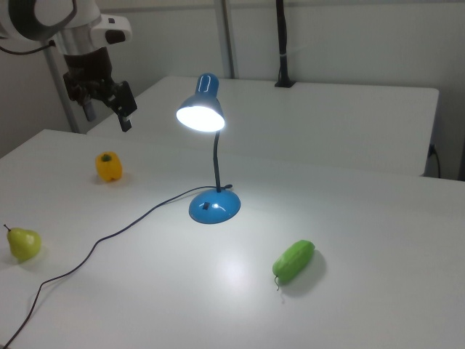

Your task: Turn on desk lamp

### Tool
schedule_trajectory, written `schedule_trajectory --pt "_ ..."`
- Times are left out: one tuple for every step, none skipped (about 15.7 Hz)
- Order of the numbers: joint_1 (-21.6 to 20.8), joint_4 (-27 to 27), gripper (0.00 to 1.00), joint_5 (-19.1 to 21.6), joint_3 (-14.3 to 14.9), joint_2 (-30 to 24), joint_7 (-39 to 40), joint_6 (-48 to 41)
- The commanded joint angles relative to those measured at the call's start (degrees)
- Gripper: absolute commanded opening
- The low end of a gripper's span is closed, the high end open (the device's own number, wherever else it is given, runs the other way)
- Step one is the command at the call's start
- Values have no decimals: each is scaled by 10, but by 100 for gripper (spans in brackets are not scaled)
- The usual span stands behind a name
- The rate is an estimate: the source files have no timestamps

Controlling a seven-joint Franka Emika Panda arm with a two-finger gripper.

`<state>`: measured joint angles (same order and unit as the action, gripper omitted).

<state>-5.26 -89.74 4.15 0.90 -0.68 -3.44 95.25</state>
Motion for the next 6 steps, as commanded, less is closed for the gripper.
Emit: schedule_trajectory --pt "-13 -26 100 6 16 -18 11 13" --pt "-13 -26 100 6 16 -19 10 13" --pt "-14 -26 100 6 16 -19 10 13" --pt "-14 -26 100 6 16 -17 10 13" --pt "-14 -26 100 6 16 -15 12 14" --pt "-14 -26 100 6 16 -15 11 14"
